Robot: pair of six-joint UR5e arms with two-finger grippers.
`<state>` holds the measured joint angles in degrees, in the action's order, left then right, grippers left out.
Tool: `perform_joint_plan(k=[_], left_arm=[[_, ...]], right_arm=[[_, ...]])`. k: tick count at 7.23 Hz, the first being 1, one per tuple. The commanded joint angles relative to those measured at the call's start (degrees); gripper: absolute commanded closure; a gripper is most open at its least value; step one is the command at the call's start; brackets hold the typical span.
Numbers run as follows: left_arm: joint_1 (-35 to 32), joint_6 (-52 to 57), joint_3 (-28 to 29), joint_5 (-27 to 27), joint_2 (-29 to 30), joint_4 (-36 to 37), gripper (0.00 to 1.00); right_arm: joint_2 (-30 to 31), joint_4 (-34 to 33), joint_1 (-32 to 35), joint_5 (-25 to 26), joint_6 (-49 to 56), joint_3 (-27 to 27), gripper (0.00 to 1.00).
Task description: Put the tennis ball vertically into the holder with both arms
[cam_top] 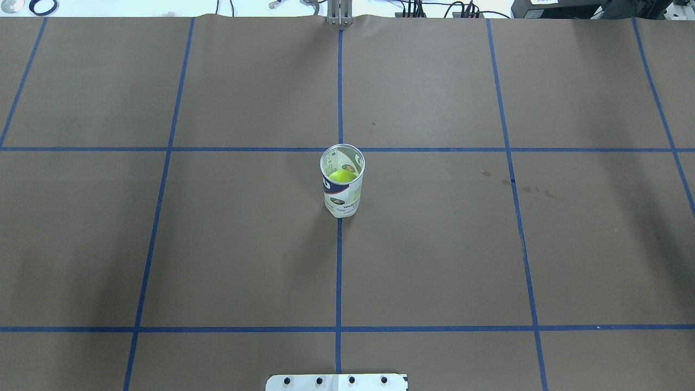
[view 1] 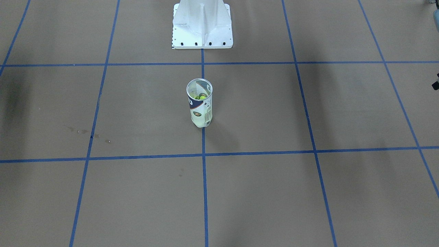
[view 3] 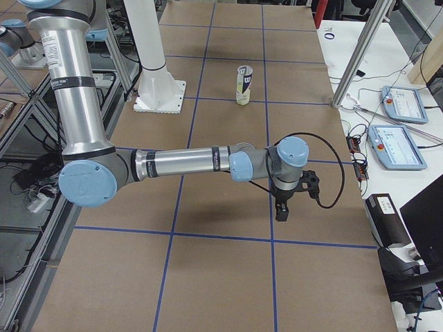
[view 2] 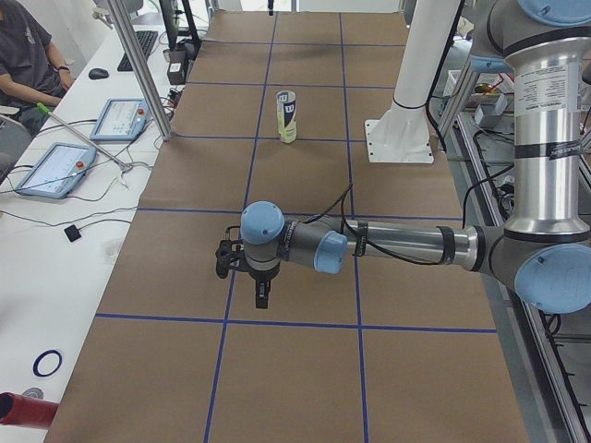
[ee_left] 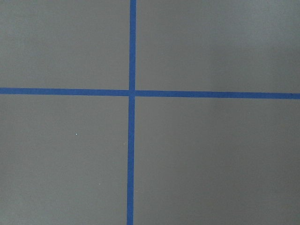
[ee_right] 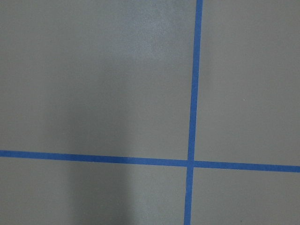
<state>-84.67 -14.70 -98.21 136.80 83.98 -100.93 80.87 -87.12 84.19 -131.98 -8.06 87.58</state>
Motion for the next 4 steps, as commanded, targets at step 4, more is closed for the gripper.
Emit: perform_joint_plan(k=[4], left_arm=[[-0.14,3.23,2.40,-1.61,1.27,3.63,0.00]], right_arm=[[0.52,-2.96,-0.69,0.06,0.32,1.19,0.01]])
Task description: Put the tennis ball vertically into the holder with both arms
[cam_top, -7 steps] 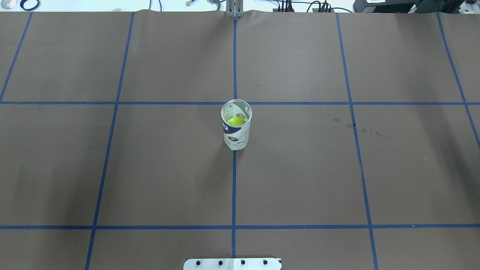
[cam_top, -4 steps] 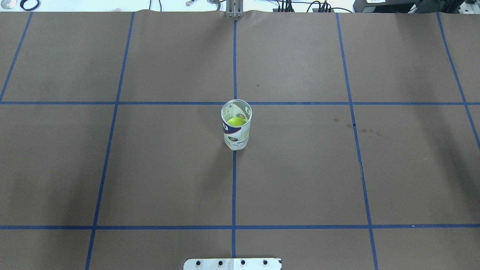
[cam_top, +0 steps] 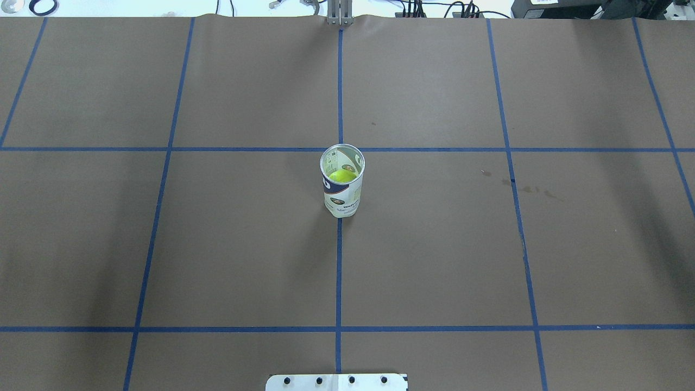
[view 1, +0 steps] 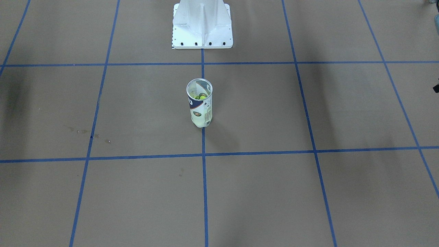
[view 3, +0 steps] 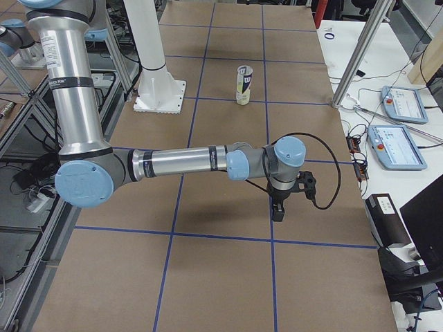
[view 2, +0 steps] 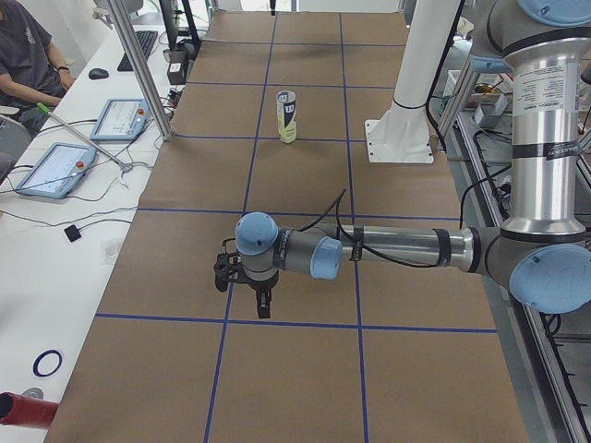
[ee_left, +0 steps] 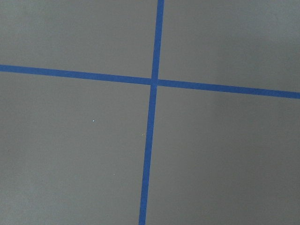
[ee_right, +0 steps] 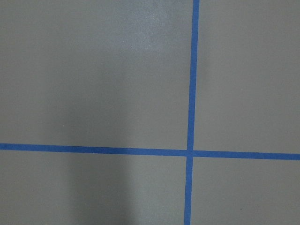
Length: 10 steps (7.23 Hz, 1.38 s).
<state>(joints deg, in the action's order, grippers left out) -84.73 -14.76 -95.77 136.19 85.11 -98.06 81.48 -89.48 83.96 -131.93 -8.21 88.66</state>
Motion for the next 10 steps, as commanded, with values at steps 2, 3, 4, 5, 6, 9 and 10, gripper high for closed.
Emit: perform_joint_plan(k=[2,3,4,5,6,9,10], left_arm=[[-0.17,8.16,0.58,-3.30,0.14,1.99,0.00],[-0.26,8.25,0.15,-2.17,0.14,6.61,0.00],[-0.43,8.86,-0.55,-1.81,-0.38,6.83,0.00],[-0.35,12.44,-0.39,-1.80,-0.47,7.62,0.00],[-1.13,12.73,-0.56,-1.37,-0.56,7.62,0.00],[-4.30,13.61,-1.00,2.68,-0.48,7.10,0.00],[-4.39,13.79,-0.83,2.51,-0.48,7.71,0.00]], right_arm=[[-0.09,-1.13,-1.08,-0.08,1.52,0.02,0.01],[-0.09,-2.18,-0.99,-0.26,1.53,0.63,0.01],[-0.09,-3.76,-0.99,-0.26,1.61,2.02,0.01],[-0.09,-5.60,-0.99,-0.26,3.01,2.91,0.01],[0.08,-7.71,-0.99,-0.26,3.72,4.22,0.01],[0.35,-7.82,-1.08,0.00,3.64,4.59,0.01],[0.52,-7.82,-1.08,0.00,3.64,4.50,0.01]])
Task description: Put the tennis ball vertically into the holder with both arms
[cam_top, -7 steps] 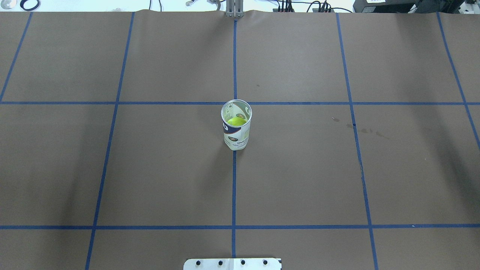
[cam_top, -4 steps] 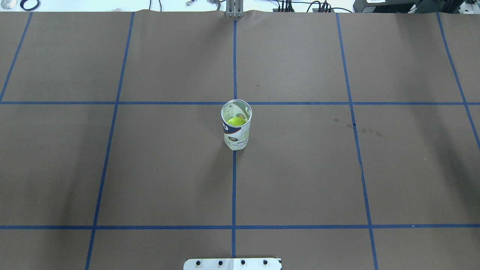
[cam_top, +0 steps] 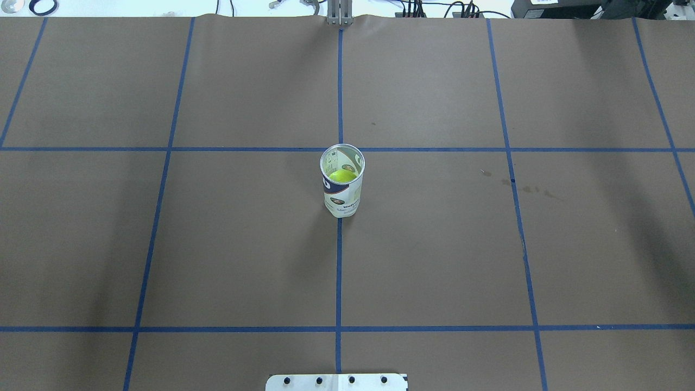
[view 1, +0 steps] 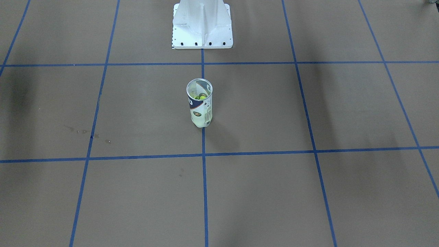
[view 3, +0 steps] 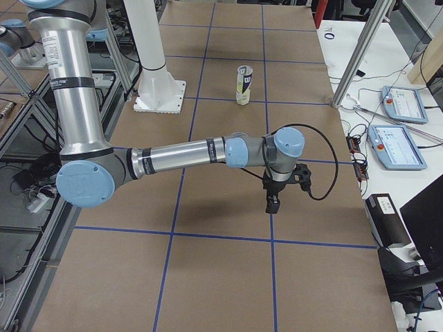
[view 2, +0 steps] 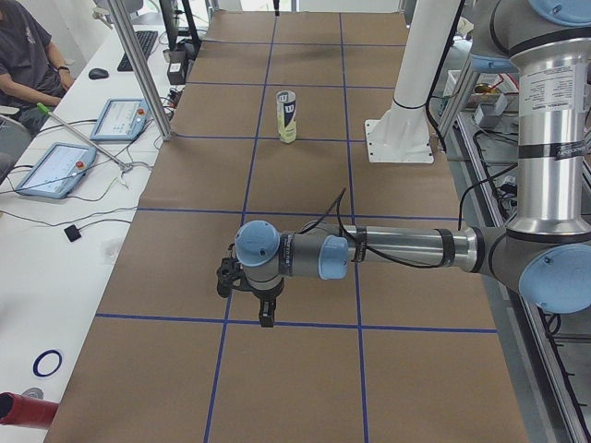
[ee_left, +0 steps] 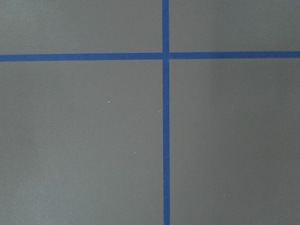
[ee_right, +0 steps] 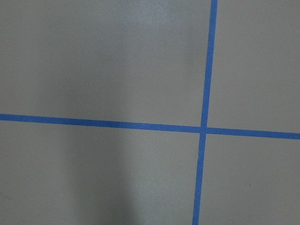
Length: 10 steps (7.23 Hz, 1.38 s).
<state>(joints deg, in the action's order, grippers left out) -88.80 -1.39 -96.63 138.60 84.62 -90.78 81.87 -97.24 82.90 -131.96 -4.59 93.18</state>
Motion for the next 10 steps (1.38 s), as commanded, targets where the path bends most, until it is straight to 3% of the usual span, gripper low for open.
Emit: perform_joint_plan(k=[1,6,7,8,10], left_arm=[[-0.41,0.25,-0.14,0.09,-0.41,0.78,0.00],[-0.49,-0.19,-2.33,-2.28,-0.51,0.00,0.00],[-0.49,-0.19,-2.16,-3.41,-0.85,-0.01,0.00],[-0.32,-0.11,-2.51,-8.29,-1.81,-0.36,0.00],[-0.23,-0.11,-2.42,-8.35,-1.56,-1.15,0.00]], right_arm=[[0.14,-0.05,-0.02,0.04,0.02,-0.10,0.01],[1.10,0.48,-0.02,-0.22,0.02,0.16,0.01],[1.10,0.39,-0.02,0.04,0.02,0.16,0.01],[1.19,0.30,0.07,0.13,0.10,0.16,0.01],[1.63,0.12,0.07,0.04,0.10,0.07,0.01]])
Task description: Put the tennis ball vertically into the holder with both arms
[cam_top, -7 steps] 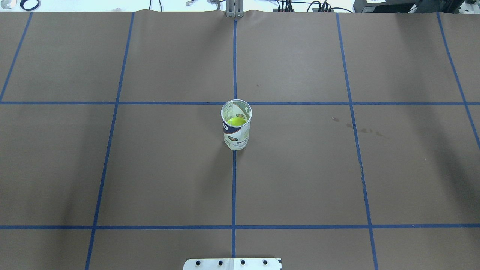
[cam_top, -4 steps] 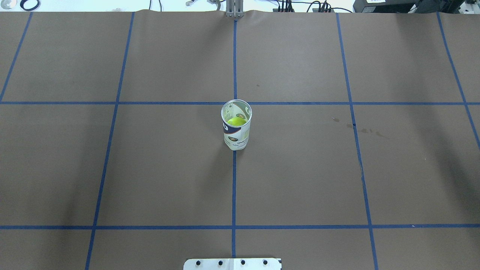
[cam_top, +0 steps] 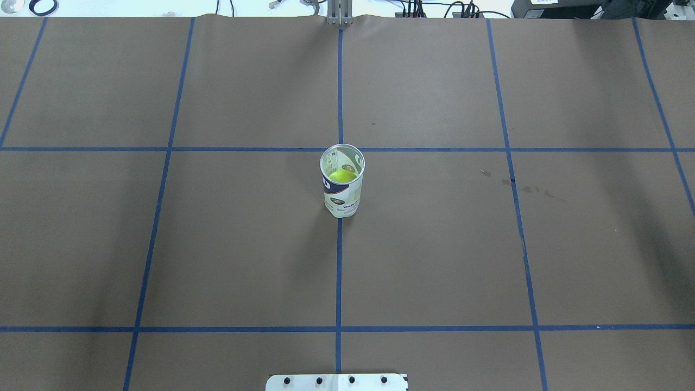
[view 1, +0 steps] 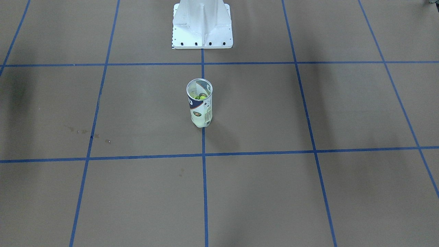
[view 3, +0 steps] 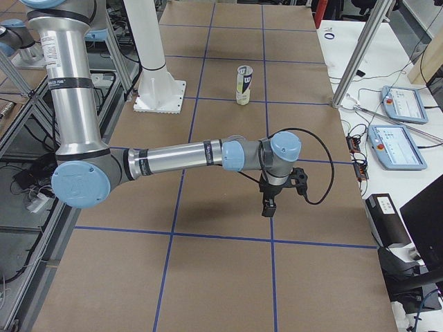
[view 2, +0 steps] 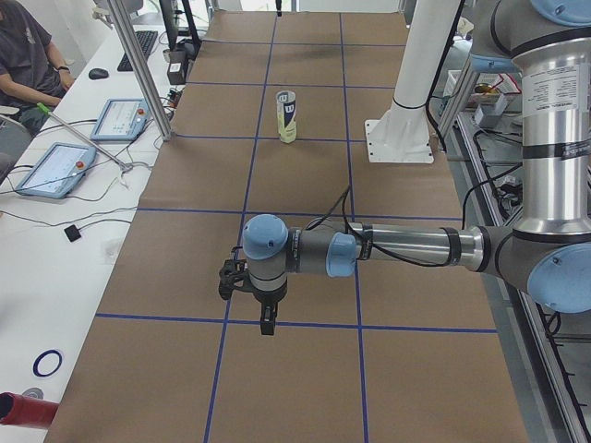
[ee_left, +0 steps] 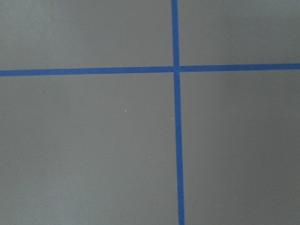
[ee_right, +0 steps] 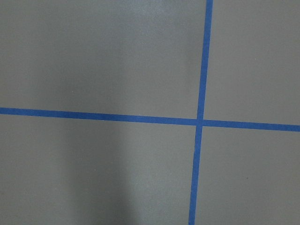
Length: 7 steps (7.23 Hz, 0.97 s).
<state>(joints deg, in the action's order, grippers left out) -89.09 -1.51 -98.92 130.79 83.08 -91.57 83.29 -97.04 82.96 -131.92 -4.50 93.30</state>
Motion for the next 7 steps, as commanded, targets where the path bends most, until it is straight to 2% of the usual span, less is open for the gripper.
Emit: perform_joint_plan(k=[1,2,4,7], left_arm=[[-0.03,0.01,-0.39,0.16,-0.19,-0.28,0.00],[0.06,-0.25,0.65,0.34,0.94,-0.02,0.00],[-0.03,-0.60,-1.71,3.84,0.07,0.43,0.00],[-0.03,-0.25,-0.23,3.68,-0.72,0.43,0.00]], right_arm=[[0.29,-0.08,-0.07,-0.01,0.01,-0.39,0.01],[0.29,0.01,-0.08,-0.01,0.01,-0.83,0.01],[1.34,0.27,-0.08,-0.71,0.01,0.21,0.01],[2.57,0.36,-0.08,-0.89,-0.07,0.92,0.01]])
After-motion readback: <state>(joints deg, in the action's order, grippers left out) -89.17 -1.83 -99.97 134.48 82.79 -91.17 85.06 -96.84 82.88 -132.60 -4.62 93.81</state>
